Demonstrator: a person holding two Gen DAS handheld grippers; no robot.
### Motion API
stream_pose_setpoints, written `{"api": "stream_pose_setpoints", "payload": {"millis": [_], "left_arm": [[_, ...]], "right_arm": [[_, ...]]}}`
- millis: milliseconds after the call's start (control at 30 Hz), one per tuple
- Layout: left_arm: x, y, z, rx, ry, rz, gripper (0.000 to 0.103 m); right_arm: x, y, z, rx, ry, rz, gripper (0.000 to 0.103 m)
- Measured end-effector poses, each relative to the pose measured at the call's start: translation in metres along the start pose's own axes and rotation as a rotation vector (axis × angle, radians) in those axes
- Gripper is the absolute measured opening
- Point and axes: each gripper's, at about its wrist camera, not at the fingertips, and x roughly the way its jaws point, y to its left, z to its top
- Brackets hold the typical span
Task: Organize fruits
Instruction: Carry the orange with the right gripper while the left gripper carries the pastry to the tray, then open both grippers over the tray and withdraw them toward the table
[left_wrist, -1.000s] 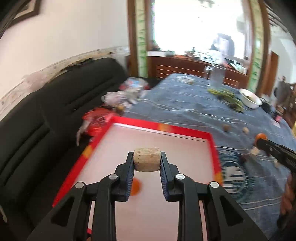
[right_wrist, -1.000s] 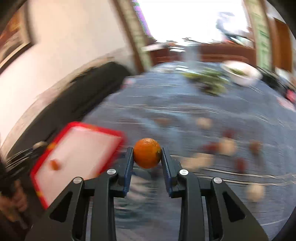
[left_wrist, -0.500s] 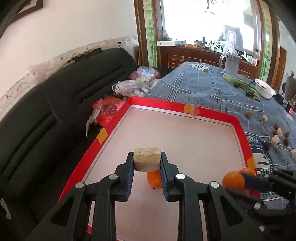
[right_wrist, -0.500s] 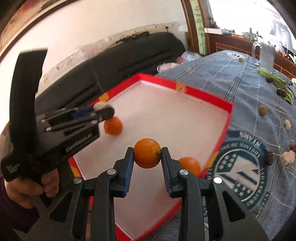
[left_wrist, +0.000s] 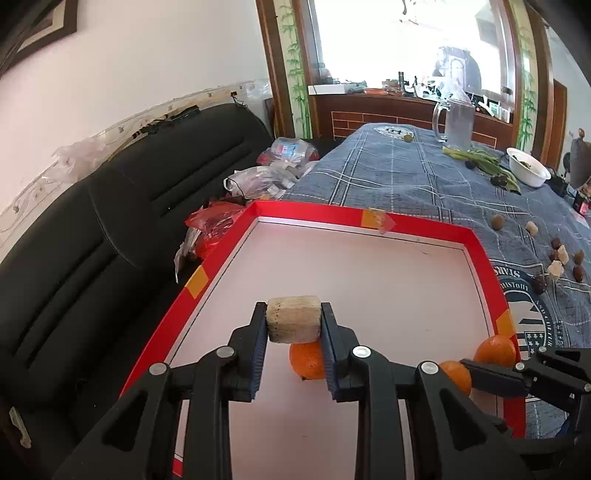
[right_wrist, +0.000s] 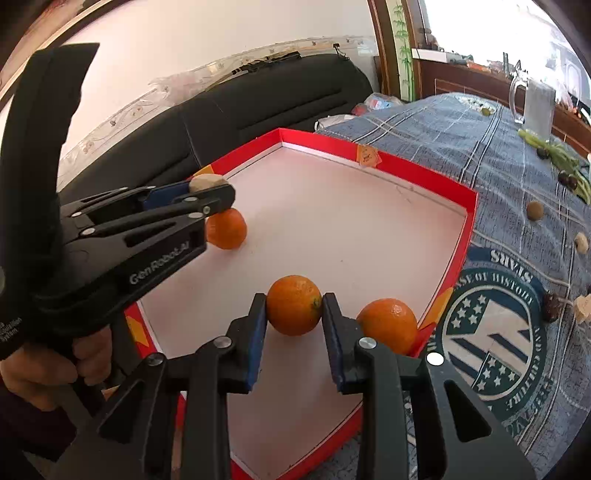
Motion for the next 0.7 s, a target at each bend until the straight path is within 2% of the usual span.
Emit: {"api": "stream_pose_setpoints", "payload": {"millis": [67,133,200,267,300,500,700], "left_arm": [[-0.002,-0.002,0.001,0.010,-0.007,0.009,0.039],[-0.006,-0.004,0.003,0.015,-0.021,0.022,0.062],[-0.011,-0.007,0.005,0.022,-0.047,0.039,0.066],[-0.015,-0.012,0.007,0.044,-0.065,0.055,0.070],[-0.016,-0.014,0.007,0.050,-0.067,0.057,0.075],[-0.019,-0.034,0.008,0.105,-0.071,0.044,0.076],[-0.023,-0.056,0.008,0.155,-0.068,0.017,0.078]], "right_arm": [[-0.002,-0.001,-0.001,0.007,0.004,0.014,0.033],[-0.006,-0.002,-0.001,0.003,-0.003,0.023,0.033],[-0.012,-0.002,-0.001,-0.005,-0.016,0.018,0.036],[-0.025,-0.005,0.000,-0.010,-0.067,-0.012,0.043],[-0.030,-0.007,0.000,-0.010,-0.084,-0.019,0.045],[-0.060,-0.034,0.001,0.035,-0.174,-0.105,0.047],[-0.072,-0.061,-0.003,0.110,-0.196,-0.144,0.047]]}}
